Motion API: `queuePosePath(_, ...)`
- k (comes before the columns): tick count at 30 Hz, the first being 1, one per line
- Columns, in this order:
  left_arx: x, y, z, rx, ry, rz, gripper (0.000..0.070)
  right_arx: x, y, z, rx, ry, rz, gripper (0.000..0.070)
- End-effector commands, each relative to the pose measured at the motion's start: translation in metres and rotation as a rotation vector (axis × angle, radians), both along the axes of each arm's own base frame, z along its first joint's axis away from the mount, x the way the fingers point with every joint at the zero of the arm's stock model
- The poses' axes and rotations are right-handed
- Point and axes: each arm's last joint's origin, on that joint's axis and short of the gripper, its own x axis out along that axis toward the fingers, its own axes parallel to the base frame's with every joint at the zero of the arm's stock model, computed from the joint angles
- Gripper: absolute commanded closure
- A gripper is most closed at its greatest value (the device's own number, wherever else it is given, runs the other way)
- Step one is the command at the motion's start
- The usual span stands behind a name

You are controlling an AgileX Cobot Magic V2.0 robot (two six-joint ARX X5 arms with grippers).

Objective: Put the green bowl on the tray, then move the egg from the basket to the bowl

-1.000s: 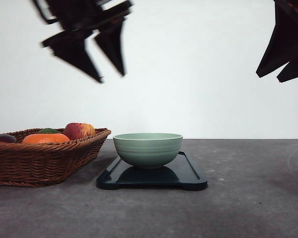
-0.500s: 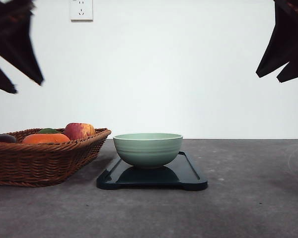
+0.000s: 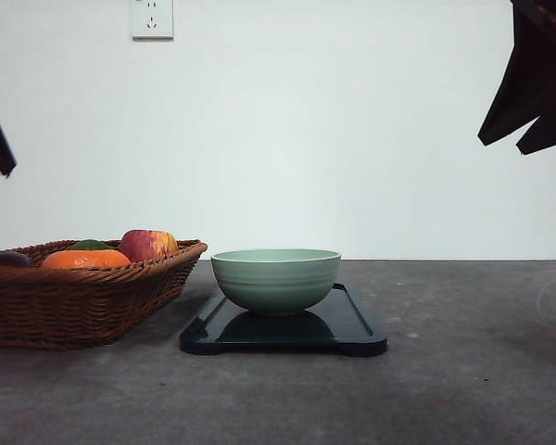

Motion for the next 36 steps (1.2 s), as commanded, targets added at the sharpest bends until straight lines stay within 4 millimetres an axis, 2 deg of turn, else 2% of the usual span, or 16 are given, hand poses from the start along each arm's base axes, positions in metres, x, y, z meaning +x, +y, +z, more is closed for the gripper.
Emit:
queuePosePath(1, 0.001, -0.001, 0.002, -0.01, 0.0, 0.0, 0.0697, 0.001, 0.002, 0.003, 0.008, -0.015, 0.012, 0.0687)
queuePosePath(16, 0.0, -0.001, 0.003, -0.011, -0.008, -0.002, 0.07, 0.0, 0.001, 0.004, 0.008, -0.022, 0.008, 0.0685)
queuePosePath(19, -0.001, 0.005, 0.005, 0.089, -0.098, -0.056, 0.07, 0.0, 0.001, 0.004, 0.008, -0.022, 0.008, 0.0685)
queuePosePath(21, -0.002, 0.011, 0.002, 0.084, -0.147, -0.023, 0.07, 0.0, 0.001, 0.004, 0.009, -0.022, 0.008, 0.0685)
queuePosePath(24, -0.005, 0.023, -0.007, 0.051, -0.262, 0.057, 0.07, 0.0, 0.001, 0.004, 0.009, -0.022, 0.008, 0.0685)
queuePosePath(29, -0.02, 0.039, -0.036, 0.017, -0.449, 0.168, 0.07, 0.0, 0.001, 0.004, 0.009, -0.022, 0.008, 0.0685)
queuePosePath(36, -0.037, 0.05, -0.077, 0.018, -0.551, 0.249, 0.07, 0.0, 0.001, 0.004, 0.008, -0.022, 0.008, 0.0685)
